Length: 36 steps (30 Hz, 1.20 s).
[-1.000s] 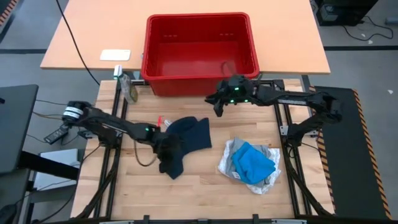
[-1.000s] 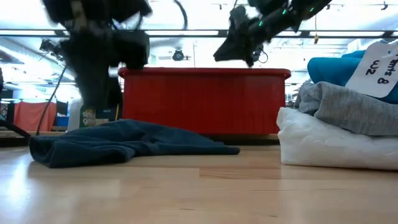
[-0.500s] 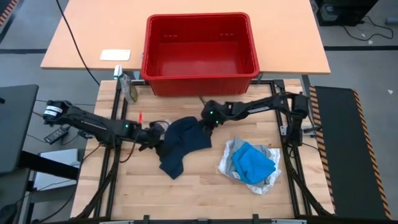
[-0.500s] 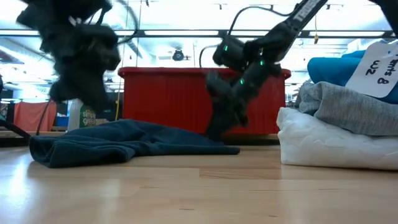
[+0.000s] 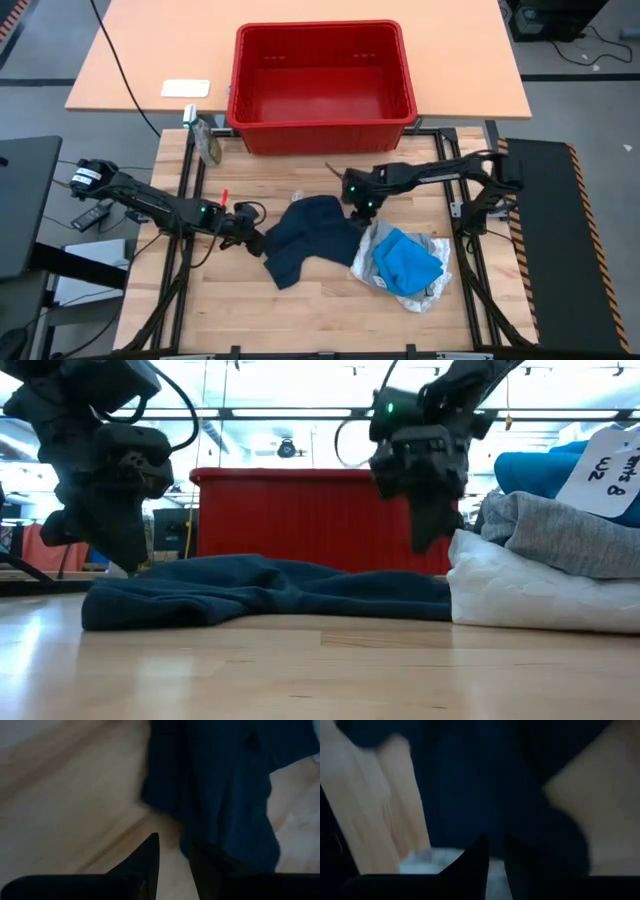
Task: Fold laundry
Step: Fold the blue shorts on the table
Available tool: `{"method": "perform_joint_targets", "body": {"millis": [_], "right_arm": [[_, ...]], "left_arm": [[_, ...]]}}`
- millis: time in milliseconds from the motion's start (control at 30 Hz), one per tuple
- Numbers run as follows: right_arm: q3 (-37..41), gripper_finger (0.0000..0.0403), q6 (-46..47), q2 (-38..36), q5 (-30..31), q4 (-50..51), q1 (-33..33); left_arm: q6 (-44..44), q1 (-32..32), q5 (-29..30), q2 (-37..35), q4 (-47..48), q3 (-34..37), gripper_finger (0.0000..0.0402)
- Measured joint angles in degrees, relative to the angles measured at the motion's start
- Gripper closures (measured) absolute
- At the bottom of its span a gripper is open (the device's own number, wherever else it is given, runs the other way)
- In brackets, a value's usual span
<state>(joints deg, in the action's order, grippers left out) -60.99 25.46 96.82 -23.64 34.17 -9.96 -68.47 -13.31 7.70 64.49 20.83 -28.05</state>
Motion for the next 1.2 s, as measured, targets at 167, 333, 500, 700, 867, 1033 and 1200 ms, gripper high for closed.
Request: {"method": "perform_joint_targets", "body": {"millis": [167, 333, 500, 700, 867, 1033, 1200], "right_arm": [[0.00, 0.0335, 1.97, -6.58, 10.74, -8.43, -2.82], [0.00, 0.0330, 1.20, -7.92, 10.46, -14.53, -6.39], [0.00, 0.0293, 2.99, -6.99, 8.64, -16.04, -7.99], [0.04, 0.0219, 7.99, -5.93, 8.98, -15.38, -8.60], [0.02, 0.0160, 10.49, -5.94, 9.03, -14.29, -9.25], [0.04, 0.0141, 14.03, -4.21, 11.36, -10.86, -9.89], [0.04, 0.0152, 14.03, -1.77, 10.90, -9.94, -9.68]], "left_arm": [[0.16, 0.26, 5.45, 0.01, 2.28, 0.00, 0.0299], [4.70, 2.36, 5.71, 0.02, -0.35, -0.02, 0.0299], [1.38, 4.39, 5.18, 2.38, -0.47, 0.85, 0.0296], [-3.58, 6.14, 4.02, 7.06, -10.06, 4.32, 0.0254], [-2.92, 6.48, 3.16, 9.27, -16.22, 5.05, 0.0214], [-3.10, 6.54, 1.99, 8.84, -16.81, 5.07, 0.0206], [-4.69, 6.70, -1.94, 5.97, -17.37, 5.05, 0.0205]]}}
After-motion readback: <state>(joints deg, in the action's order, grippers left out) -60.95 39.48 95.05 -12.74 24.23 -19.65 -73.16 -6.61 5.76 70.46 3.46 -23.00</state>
